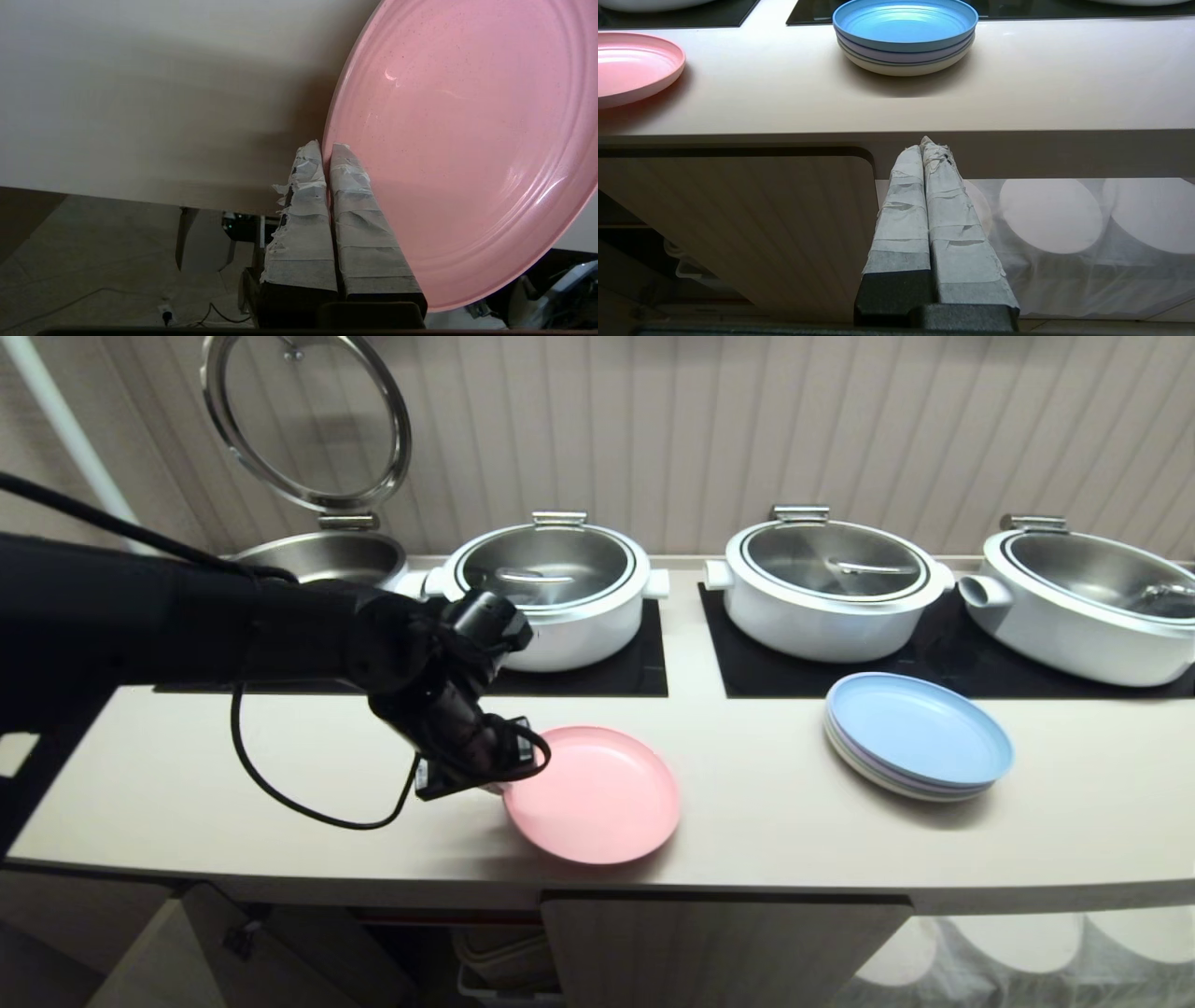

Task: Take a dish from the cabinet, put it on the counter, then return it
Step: Pick up the plate from the table

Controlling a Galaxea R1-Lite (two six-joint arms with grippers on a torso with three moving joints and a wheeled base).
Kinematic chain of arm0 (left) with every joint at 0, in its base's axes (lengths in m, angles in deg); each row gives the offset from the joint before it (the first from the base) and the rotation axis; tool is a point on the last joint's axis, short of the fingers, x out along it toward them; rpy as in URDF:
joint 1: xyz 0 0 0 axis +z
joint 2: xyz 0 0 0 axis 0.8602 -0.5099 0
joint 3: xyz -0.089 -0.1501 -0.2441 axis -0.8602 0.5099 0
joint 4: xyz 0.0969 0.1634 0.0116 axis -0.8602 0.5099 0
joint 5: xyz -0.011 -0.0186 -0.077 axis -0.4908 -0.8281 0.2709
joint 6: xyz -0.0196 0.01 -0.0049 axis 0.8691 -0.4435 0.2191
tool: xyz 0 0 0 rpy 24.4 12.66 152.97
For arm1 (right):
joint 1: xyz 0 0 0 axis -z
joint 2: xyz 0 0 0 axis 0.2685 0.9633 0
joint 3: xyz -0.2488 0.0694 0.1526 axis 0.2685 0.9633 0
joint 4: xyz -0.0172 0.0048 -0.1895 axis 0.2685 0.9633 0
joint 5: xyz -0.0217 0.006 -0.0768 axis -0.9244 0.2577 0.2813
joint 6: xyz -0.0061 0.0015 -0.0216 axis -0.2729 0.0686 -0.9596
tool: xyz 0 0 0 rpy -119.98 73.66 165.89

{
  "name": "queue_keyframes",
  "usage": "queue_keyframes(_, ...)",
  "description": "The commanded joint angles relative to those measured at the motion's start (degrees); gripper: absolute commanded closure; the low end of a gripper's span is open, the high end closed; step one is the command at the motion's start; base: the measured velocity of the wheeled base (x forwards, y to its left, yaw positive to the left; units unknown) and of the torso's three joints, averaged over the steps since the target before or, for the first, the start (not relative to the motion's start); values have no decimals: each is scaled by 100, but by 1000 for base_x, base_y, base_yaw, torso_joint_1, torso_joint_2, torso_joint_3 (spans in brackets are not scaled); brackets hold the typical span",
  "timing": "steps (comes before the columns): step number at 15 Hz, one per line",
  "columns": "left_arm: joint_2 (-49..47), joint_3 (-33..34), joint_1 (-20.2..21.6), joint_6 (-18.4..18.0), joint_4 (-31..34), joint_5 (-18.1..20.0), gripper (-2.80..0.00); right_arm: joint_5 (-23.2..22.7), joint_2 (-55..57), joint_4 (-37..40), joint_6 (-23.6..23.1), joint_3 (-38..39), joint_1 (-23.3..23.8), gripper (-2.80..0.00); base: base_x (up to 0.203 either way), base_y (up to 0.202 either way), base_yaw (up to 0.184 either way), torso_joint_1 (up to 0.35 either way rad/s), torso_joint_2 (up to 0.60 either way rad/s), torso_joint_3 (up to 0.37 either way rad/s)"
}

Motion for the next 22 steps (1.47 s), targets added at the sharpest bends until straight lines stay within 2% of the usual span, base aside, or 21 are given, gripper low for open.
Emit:
queue_keyframes(1, 346, 332, 53, 39, -5, 37, 0, 0, 0, -2, 0, 0, -2, 0, 0, 0, 0, 0, 0, 0)
queue_keyframes(11, 1230, 1902, 265, 40, -686, 410, 0, 0, 0, -2, 0, 0, 4, 0, 0, 0, 0, 0, 0, 0)
queue_keyframes(14, 1483, 2235, 453, 40, -846, 691, 0, 0, 0, -2, 0, 0, -2, 0, 0, 0, 0, 0, 0, 0)
queue_keyframes(22, 2408, 3227, 701, 31, -896, 856, 0, 0, 0, -2, 0, 0, -2, 0, 0, 0, 0, 0, 0, 0)
